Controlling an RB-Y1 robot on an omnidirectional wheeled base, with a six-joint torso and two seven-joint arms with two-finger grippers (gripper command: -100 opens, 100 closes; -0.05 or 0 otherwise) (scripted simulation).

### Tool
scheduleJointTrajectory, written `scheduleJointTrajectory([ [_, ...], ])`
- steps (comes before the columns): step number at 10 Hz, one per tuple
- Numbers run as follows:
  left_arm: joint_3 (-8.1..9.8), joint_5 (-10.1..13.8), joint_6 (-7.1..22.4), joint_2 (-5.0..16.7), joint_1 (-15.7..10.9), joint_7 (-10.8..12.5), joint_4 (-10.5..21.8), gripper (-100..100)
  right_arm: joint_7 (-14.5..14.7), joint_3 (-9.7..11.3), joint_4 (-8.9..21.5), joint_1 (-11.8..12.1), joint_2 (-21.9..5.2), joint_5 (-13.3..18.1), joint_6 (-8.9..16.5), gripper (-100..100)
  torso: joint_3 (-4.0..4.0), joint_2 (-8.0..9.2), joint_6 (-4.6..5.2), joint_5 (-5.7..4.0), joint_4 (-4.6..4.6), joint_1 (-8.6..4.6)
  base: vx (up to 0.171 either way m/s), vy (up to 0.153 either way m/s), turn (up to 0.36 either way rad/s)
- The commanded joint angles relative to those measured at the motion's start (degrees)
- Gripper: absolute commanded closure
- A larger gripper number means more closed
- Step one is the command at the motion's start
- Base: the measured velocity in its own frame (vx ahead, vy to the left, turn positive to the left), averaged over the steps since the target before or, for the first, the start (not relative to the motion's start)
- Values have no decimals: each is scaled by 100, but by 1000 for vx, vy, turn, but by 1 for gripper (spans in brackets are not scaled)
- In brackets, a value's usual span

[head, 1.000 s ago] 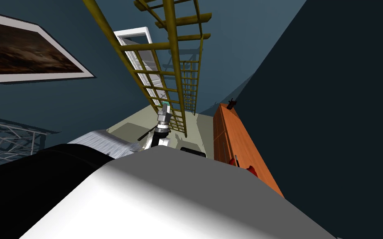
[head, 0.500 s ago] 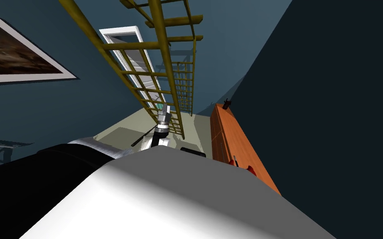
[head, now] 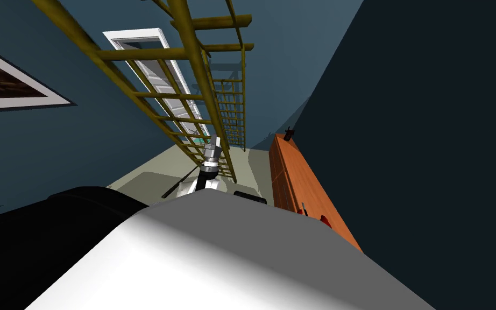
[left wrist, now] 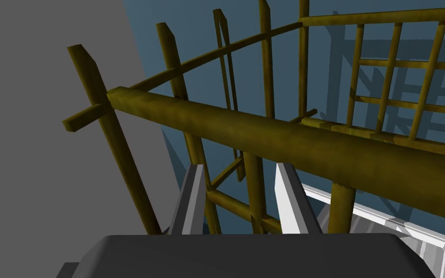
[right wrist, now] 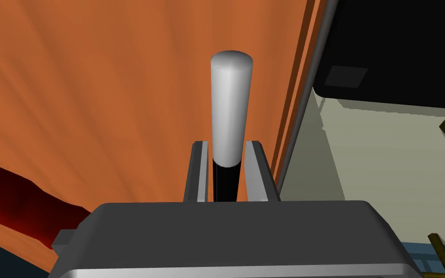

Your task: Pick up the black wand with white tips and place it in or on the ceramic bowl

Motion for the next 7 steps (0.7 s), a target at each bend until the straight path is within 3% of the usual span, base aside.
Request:
scheduleJointTrajectory([
  [1,0,0,0,0,0,0,0,0,218,-5,-2,4,-1,-35,-7,100,0,0,0,0,0,0,41,-3,-3],
  [2,0,0,0,0,-1,0,0,0,417,-34,-186,142,-77,-271,33,100,9,14,-7,2,5,-1,92,-31,-125],
  [4,0,0,0,0,0,0,0,0,628,-34,-186,142,-77,-271,33,100,4,6,-3,5,2,-2,66,-7,-88],
  [7,0,0,0,0,-1,0,0,0,1169,-92,-552,418,-228,-744,111,100,8,13,-8,11,4,15,84,5,-166],
])
